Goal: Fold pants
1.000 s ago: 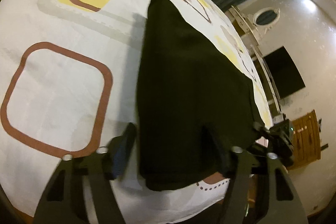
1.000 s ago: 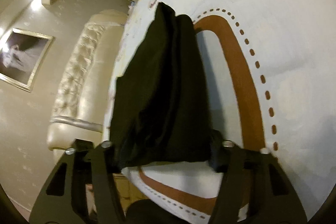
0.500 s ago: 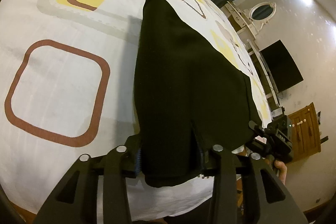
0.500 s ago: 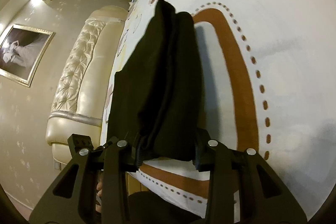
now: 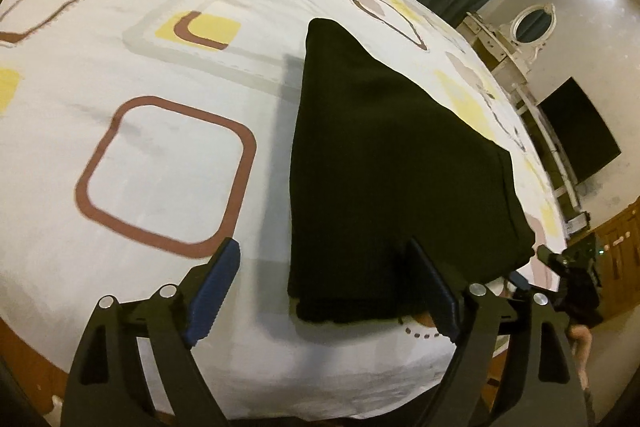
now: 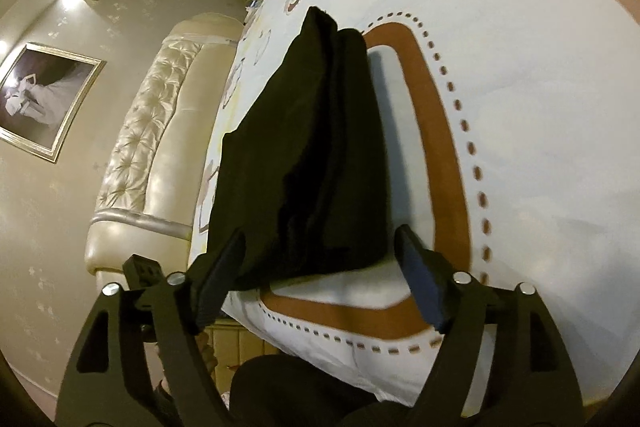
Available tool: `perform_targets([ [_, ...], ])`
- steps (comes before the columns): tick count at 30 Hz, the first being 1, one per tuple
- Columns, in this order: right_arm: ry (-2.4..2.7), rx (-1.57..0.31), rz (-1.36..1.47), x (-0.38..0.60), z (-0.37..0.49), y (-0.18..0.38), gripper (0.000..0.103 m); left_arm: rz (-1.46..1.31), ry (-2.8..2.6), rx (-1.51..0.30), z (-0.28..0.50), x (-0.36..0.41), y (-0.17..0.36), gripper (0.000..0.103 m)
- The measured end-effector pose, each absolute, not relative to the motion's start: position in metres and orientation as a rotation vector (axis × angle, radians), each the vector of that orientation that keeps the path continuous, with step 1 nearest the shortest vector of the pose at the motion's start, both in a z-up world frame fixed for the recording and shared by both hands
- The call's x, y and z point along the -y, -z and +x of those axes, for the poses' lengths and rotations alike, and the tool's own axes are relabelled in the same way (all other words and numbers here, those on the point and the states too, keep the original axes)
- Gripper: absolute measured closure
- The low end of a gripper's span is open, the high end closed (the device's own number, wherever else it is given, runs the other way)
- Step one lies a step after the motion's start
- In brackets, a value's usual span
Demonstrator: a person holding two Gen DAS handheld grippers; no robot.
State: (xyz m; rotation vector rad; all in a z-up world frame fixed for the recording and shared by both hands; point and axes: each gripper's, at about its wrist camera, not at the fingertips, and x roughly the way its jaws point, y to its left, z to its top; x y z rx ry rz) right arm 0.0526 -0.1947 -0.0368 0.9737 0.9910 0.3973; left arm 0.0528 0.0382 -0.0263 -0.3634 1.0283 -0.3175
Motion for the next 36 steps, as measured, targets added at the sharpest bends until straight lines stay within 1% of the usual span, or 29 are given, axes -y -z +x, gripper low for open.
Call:
perform_targets([
  [5,-0.322,-1.01,0.932,0.204,0.032,0.032,0.02,-0.252,0.263,-0.98,0.033,-0.029,0.013,0.019],
  [11,-0.195,-1.013,0.829,0.203,0.021,0.019,0.019,-0.17,0.196,-0.927,0.017,-0.015,0.002,0.019],
  [18,-0.117,-0.975,0.561,0.176,0.009,-0.009,0.018,-0.174,0.141,-0.851,0.001,-0.016,-0.015,0.019],
  [26,-0.048,-0.901,0.356,0.147,-0.004,-0.031,0.013,-0.102,0.115,-0.849,-0.015,-0.01,-0.02,0.017],
  [36,-0.025,-0.882,0.276,0.136,-0.002,-0.031,0.012,-0.076,0.148,-0.839,-0.022,0.004,-0.022,0.017],
])
